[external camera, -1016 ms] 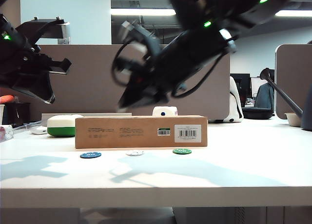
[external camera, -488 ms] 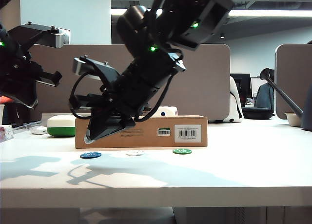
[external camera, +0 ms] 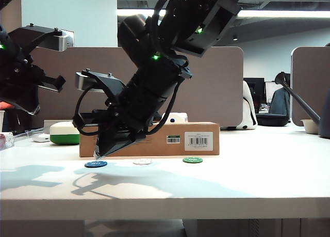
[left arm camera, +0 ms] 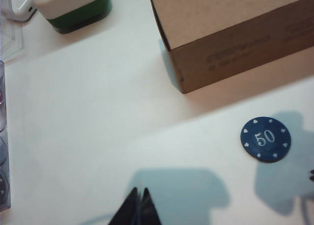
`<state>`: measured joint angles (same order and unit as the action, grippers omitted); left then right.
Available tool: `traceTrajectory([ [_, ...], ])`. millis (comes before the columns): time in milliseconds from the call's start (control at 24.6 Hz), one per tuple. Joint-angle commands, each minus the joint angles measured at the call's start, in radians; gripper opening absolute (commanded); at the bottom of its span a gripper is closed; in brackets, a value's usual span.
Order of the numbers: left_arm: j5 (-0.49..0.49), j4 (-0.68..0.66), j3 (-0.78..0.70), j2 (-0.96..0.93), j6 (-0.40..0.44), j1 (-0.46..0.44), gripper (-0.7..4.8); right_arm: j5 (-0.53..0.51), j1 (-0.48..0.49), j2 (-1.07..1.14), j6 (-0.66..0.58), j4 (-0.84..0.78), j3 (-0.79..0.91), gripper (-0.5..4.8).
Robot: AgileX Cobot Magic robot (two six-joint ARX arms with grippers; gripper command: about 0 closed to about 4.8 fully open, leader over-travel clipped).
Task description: Push the chip with the highest value in the row forward next to the rectangular box.
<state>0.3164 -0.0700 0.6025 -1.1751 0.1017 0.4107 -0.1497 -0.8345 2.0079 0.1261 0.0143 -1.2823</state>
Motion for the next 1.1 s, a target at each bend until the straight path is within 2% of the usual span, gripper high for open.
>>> traceTrajectory([
  [41, 0.005, 0.005, 0.006, 0.003, 0.003, 0.000, -0.05, 0.001, -0.001, 0.000, 0.005, -0.026, -0.008, -0.05],
  [163, 0.007, 0.005, 0.006, 0.003, 0.004, 0.000, -0.05, -0.006, 0.000, 0.008, 0.005, -0.013, -0.026, -0.05],
  [366, 0.096, 0.003, 0.006, 0.003, 0.003, 0.000, -0.05, -0.009, 0.000, 0.065, 0.005, 0.010, -0.080, -0.05],
  [894, 0.093, -0.007, 0.006, 0.003, 0.003, 0.000, -0.05, -0.008, 0.002, 0.091, 0.005, 0.008, -0.101, -0.05],
  [1097, 0.039, -0.047, 0.006, 0.003, -0.005, 0.001, -0.05, -0.007, 0.002, 0.097, 0.005, 0.008, -0.104, -0.05],
])
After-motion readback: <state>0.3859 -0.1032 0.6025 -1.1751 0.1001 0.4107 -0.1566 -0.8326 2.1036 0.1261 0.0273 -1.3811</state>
